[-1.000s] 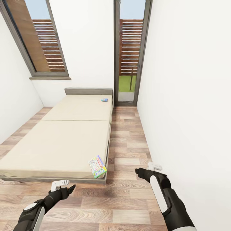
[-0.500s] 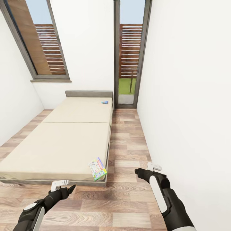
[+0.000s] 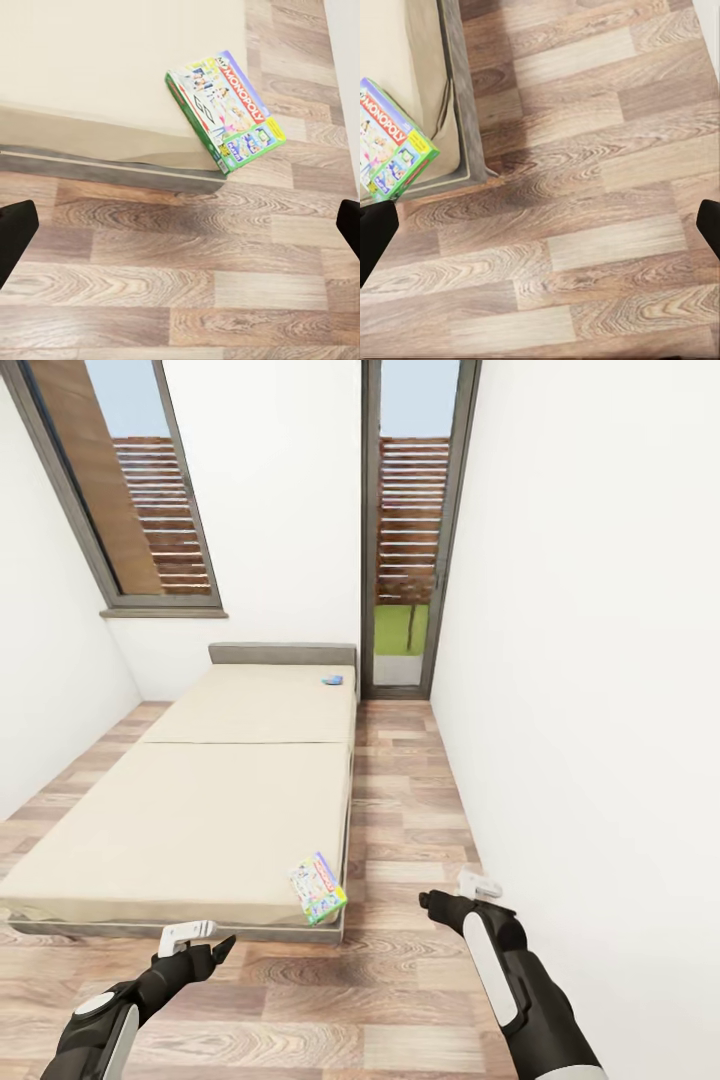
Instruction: Put all the toys in the child's room - the three board games (two on the bed and one on the table), the two jigsaw puzzles on the table, and the tennis ball on the table - inside the toy box on the table in the child's room.
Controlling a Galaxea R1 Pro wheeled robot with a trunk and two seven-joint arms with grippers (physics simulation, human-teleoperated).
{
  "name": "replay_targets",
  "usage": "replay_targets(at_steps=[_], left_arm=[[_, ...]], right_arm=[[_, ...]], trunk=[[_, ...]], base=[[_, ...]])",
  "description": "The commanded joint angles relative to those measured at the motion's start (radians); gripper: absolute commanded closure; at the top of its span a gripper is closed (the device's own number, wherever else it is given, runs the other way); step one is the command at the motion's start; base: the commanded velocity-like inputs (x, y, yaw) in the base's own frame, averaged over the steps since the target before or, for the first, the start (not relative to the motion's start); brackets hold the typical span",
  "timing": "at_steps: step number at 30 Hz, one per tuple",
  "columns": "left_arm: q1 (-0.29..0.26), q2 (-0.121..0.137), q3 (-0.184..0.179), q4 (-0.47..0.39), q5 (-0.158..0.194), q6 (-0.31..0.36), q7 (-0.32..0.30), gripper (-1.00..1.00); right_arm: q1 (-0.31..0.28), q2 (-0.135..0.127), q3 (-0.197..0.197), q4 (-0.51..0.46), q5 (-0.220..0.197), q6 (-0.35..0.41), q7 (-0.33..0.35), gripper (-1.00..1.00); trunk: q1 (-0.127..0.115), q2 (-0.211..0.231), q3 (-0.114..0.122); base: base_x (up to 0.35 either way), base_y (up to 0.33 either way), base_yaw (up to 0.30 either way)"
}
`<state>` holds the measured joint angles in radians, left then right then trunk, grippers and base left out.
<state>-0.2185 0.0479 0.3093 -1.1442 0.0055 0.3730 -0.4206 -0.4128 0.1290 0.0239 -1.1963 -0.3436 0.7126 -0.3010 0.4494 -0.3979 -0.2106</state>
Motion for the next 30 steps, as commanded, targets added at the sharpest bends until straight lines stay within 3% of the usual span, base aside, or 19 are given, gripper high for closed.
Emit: replay_targets(at_steps=[1, 19, 26, 30], left_arm=[[-0.001, 0.0, 0.002, -0.001, 0.001, 0.007, -0.006, -1.0], [-0.001, 0.0, 0.002, -0.001, 0.001, 0.007, -0.006, -1.0], [-0.001, 0.0, 0.002, -0.001, 0.001, 0.007, -0.006, -1.0], [-0.001, 0.0, 0.002, -0.002, 0.001, 0.007, -0.006, -1.0]], right_arm=[[-0.001, 0.0, 0.001, 0.001, -0.011, 0.002, -0.01, -1.0], [-0.001, 0.002, -0.003, 0.014, -0.016, -0.001, 0.013, -1.0], [-0.001, -0.005, -0.02, 0.047, -0.018, 0.0, 0.101, -1.0], [-0.001, -0.011, -0.078, 0.108, -0.038, 0.001, 0.183, -1.0]], trunk=[[0.001, -0.002, -0.002], [0.001, -0.002, 0.001], [0.001, -0.002, 0.007], [0.001, -0.002, 0.011]], base=[[0.001, 0.147, 0.0], [0.0, 0.194, -0.043], [0.0, 0.276, -0.211], [0.0, 0.281, -0.226]])
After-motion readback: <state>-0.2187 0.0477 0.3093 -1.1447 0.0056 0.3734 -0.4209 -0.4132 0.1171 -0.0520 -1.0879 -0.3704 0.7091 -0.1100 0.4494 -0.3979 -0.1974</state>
